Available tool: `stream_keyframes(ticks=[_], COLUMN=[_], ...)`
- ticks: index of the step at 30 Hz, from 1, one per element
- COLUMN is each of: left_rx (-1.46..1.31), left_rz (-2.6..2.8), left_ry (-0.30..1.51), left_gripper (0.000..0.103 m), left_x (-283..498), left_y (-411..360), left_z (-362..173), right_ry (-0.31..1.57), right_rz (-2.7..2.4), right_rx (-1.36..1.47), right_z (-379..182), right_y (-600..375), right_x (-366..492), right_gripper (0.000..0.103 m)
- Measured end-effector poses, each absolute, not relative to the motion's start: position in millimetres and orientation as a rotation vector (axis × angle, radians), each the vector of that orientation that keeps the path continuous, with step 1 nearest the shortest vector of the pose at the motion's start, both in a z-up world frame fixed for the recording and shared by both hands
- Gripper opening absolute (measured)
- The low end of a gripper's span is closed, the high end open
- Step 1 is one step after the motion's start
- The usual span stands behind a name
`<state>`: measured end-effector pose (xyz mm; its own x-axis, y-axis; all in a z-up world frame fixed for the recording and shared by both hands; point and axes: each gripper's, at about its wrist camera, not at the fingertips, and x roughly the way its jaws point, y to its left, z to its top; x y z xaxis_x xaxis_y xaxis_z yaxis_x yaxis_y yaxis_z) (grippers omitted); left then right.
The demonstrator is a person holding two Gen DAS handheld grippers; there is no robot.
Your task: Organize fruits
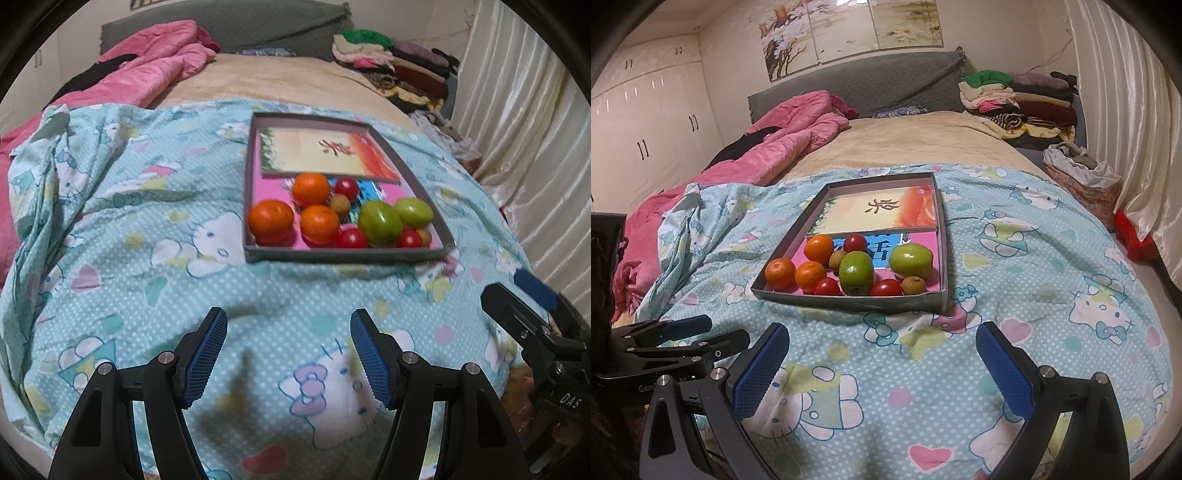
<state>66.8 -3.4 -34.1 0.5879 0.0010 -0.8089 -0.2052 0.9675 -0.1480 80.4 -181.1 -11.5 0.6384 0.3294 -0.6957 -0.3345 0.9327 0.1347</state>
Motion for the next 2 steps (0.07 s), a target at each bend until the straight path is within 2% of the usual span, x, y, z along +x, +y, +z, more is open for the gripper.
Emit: stream_keyframes(ticks=[2], left_rx=[-0.218], left_rz=[0.185], left_ry=[0.920], left_gripper=[0.071], left_x=[70.2], left_y=[5.1], left_z=[-32.1], right_ry=[0.793], right_rz=[0.360], right_rx=[0.021], right_z=[-12.3], right_y=[-186.7], right_x=[85.0], right_gripper=[0.102])
